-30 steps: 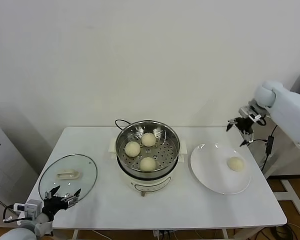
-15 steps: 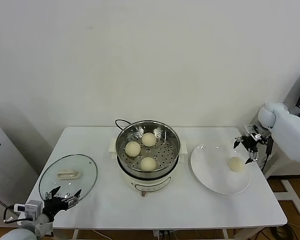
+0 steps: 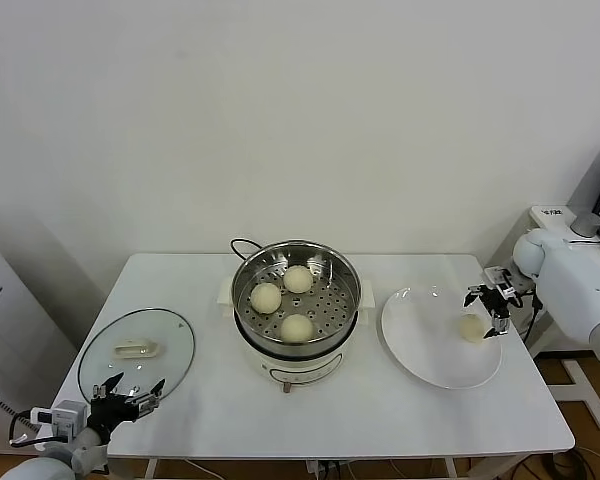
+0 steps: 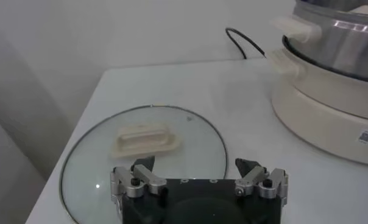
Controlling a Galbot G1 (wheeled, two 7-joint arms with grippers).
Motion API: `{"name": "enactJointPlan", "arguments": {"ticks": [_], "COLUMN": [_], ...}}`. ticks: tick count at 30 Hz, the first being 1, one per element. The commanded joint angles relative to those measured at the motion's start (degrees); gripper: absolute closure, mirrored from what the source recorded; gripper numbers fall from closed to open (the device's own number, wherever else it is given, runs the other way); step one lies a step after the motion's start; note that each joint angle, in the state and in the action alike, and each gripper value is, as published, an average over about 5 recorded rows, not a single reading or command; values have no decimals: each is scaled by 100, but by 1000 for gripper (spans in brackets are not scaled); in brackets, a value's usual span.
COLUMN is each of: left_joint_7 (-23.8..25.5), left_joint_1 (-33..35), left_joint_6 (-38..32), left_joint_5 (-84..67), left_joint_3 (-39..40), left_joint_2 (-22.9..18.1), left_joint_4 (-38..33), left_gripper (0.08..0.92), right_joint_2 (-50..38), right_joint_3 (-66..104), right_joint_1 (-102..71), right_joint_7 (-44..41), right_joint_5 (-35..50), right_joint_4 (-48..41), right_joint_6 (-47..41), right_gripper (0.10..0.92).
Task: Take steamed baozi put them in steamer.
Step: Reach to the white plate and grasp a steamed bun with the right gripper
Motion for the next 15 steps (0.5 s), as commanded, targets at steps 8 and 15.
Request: {"name": "enactJointPlan", "arguments": {"ticks": [8,15], "left_joint_7": [0,-2], "left_joint_1": [-3,21], "left_joint_6": [-2,-7], "left_joint_5": [14,77], "left_joint_3": [22,19], "left_joint_2": [3,-24], "left_joint_4": [11,-21], "left_gripper": [177,177], "right_joint_2": [218,203], "right_joint_3": [471,453], "right_joint_1": [-229,-198], "right_joint_7": [148,-2], "right_joint_5": [-277,-187], "right_joint_4": [-352,-328], "right_joint_6": [-49,-117], "right_gripper": [316,510]}}
